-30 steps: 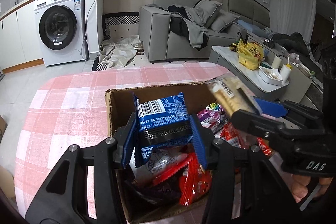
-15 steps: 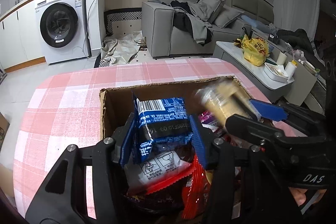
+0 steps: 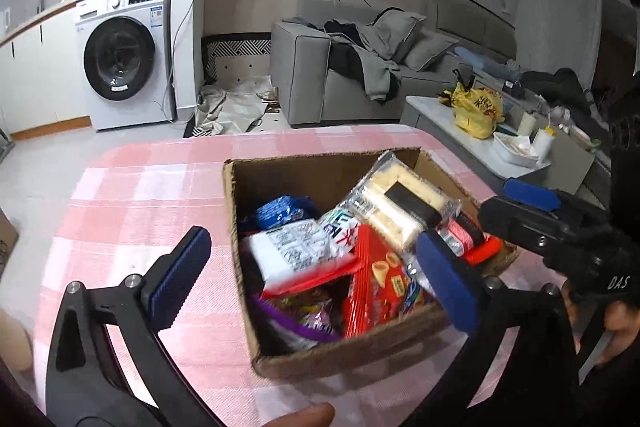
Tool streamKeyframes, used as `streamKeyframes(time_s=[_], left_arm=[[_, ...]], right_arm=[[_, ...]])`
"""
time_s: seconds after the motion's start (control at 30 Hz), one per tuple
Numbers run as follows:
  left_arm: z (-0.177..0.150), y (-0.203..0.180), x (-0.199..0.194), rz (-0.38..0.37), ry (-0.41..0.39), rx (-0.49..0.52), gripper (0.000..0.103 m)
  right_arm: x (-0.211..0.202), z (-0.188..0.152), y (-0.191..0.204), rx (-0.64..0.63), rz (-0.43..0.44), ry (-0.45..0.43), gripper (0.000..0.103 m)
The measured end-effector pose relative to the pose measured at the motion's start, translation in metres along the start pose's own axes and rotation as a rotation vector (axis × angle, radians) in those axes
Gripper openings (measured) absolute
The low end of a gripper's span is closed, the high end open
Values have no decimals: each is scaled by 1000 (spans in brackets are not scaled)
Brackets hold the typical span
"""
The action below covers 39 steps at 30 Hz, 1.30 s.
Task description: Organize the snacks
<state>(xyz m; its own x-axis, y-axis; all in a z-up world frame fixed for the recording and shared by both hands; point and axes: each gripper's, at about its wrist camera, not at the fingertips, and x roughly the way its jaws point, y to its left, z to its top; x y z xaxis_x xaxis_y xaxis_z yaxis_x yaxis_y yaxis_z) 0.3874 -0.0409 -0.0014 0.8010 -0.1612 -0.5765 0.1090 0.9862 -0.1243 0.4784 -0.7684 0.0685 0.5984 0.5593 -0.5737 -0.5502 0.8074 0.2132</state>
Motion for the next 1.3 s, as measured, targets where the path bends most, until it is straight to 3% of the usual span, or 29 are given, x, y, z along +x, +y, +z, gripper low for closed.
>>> streamKeyframes(time_s=[0.2,0.43,0.7,0.97,1.3], left_arm=[[-20,-6,-37,59,-56,22,102],[-55,-3,-86,83,-106,26,102],[-92,2,-116,88,-130,2,102],[-115,8,-124,91,-184,-17,102],[-120,8,-103,144,-172,6,102]], right_arm=[[-24,-19,15,-64,-27,-85,103],[-47,-42,20,-80,-7,-116,103],[-60,-66,20,-80,17,-142,103],[-67,-82,35,-141,21,-197,103],[-65,-90,30,-136,6,-245,103]])
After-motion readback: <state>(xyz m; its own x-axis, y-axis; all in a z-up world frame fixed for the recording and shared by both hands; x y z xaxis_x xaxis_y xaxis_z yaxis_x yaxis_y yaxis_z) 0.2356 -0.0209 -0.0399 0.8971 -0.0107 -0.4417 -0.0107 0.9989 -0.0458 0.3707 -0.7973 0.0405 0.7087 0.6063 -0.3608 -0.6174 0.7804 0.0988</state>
